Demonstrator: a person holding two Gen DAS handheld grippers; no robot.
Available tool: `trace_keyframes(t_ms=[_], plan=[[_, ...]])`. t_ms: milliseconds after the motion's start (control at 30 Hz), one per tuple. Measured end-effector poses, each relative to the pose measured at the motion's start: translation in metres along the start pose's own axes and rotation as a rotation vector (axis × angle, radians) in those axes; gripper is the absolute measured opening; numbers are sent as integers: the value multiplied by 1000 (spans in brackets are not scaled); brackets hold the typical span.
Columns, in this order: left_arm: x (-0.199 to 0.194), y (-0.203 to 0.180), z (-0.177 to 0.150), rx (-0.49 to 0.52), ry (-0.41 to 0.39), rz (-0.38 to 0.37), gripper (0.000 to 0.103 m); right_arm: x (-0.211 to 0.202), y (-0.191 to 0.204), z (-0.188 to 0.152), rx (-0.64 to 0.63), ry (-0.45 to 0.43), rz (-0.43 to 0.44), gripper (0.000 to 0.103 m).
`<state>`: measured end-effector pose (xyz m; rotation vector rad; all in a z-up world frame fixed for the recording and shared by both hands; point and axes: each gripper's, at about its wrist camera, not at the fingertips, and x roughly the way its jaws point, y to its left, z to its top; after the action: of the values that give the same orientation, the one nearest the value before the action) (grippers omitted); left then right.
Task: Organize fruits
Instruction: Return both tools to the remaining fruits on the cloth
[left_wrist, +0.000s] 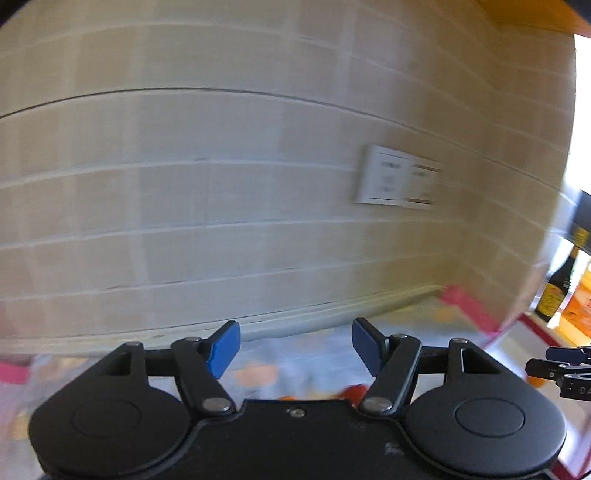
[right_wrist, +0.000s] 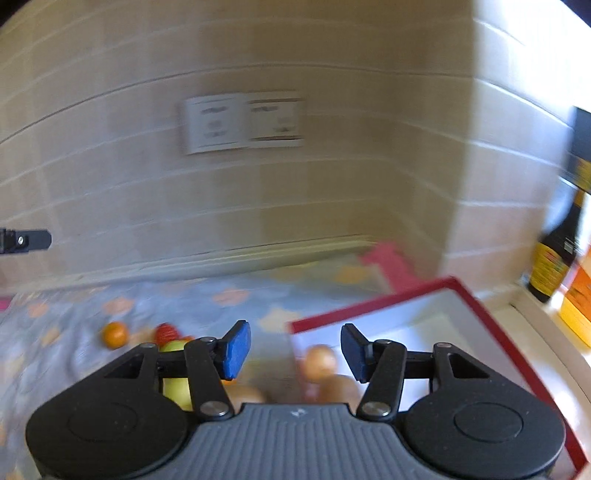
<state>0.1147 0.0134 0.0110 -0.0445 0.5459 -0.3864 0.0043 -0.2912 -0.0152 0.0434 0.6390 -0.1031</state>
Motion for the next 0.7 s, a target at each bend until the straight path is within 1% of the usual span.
trace_keyframes(t_ms=[67, 167, 233, 333, 433, 567, 600, 633, 700], plan=[[0, 16, -3, -31, 24, 21, 79, 9, 20, 3, -43, 16, 36, 58], [16, 29, -14, -53, 91, 61, 79, 30, 44, 7, -90, 51, 82, 58], [34, 29, -22, -63, 141, 53, 79, 44, 56, 8, -112, 75, 112, 58], [64, 25, -33, -81, 204, 17, 79, 63, 73, 9, -139, 104, 156, 58], [92, 18, -50, -88, 258, -14, 79, 89, 85, 7, -150, 154, 175, 58], [126, 15, -63, -110, 319, -24, 79, 113, 92, -1, -168, 240, 235, 59], [132, 15, -65, -112, 328, -22, 79, 116, 95, -4, -190, 251, 244, 61], [139, 14, -67, -108, 335, -18, 79, 117, 99, -7, -215, 254, 241, 64], [146, 12, -71, -97, 339, -16, 79, 120, 105, -13, -260, 244, 211, 66]])
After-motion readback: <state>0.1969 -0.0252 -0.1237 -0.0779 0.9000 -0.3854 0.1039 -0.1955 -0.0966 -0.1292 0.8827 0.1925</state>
